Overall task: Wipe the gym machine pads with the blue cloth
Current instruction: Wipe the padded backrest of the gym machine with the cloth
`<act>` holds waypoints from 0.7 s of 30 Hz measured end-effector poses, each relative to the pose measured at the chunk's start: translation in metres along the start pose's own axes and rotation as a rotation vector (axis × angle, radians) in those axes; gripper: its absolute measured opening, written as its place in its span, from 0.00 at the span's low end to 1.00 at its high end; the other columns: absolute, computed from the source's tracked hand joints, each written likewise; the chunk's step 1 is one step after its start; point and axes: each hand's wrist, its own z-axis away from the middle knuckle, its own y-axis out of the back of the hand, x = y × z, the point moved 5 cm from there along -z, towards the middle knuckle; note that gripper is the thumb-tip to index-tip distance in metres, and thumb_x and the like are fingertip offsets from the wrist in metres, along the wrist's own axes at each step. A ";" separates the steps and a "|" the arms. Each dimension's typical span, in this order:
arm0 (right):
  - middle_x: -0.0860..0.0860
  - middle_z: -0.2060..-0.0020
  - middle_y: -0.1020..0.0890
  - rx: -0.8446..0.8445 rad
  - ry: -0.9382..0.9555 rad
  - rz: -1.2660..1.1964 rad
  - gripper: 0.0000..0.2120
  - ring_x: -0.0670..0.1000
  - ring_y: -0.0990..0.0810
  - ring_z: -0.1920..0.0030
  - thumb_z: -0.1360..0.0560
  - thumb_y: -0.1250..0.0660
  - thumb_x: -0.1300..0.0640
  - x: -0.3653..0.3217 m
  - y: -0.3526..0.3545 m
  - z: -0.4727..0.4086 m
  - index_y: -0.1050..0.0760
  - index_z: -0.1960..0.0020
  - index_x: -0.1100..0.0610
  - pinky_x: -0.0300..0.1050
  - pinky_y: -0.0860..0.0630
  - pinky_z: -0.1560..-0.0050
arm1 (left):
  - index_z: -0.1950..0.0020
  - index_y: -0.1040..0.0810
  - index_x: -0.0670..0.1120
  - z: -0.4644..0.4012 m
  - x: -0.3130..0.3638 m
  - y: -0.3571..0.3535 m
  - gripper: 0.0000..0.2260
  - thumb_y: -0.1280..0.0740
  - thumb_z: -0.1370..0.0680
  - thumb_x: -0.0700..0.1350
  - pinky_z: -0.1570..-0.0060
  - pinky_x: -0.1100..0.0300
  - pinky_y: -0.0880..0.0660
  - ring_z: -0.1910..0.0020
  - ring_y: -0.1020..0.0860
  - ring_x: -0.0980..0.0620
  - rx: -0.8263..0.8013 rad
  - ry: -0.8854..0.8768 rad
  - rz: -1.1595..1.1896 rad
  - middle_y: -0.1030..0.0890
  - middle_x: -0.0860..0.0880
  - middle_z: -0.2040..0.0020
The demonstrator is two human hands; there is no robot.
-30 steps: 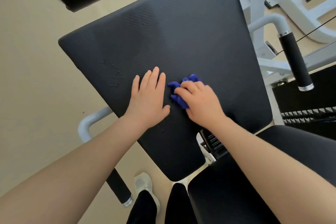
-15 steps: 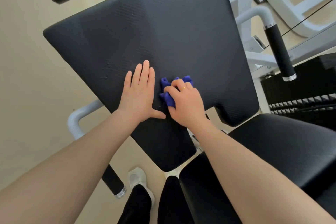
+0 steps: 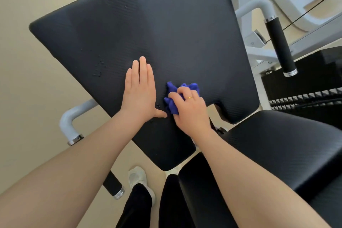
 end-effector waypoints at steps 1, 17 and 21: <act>0.56 0.50 0.22 0.031 -0.085 -0.015 0.13 0.61 0.23 0.57 0.32 0.30 0.57 0.012 0.002 -0.002 0.23 0.48 0.56 0.50 0.28 0.66 | 0.26 0.62 0.35 0.000 0.000 -0.001 0.63 0.31 0.40 0.71 0.27 0.46 0.57 0.25 0.59 0.37 0.000 0.004 -0.004 0.61 0.36 0.24; 0.54 0.38 0.29 0.248 -0.764 -0.217 0.19 0.58 0.30 0.42 0.27 0.35 0.59 0.086 0.019 -0.024 0.30 0.36 0.56 0.53 0.26 0.51 | 0.24 0.55 0.40 0.003 -0.007 0.008 0.49 0.36 0.32 0.67 0.28 0.43 0.59 0.24 0.56 0.41 0.068 0.018 0.123 0.56 0.41 0.23; 0.53 0.36 0.31 0.299 -0.998 -0.248 0.18 0.57 0.32 0.40 0.25 0.37 0.57 0.086 0.024 -0.044 0.32 0.36 0.55 0.51 0.28 0.55 | 0.30 0.35 0.39 -0.004 -0.021 0.025 0.31 0.32 0.28 0.52 0.29 0.43 0.46 0.31 0.35 0.39 0.262 -0.012 0.231 0.33 0.40 0.30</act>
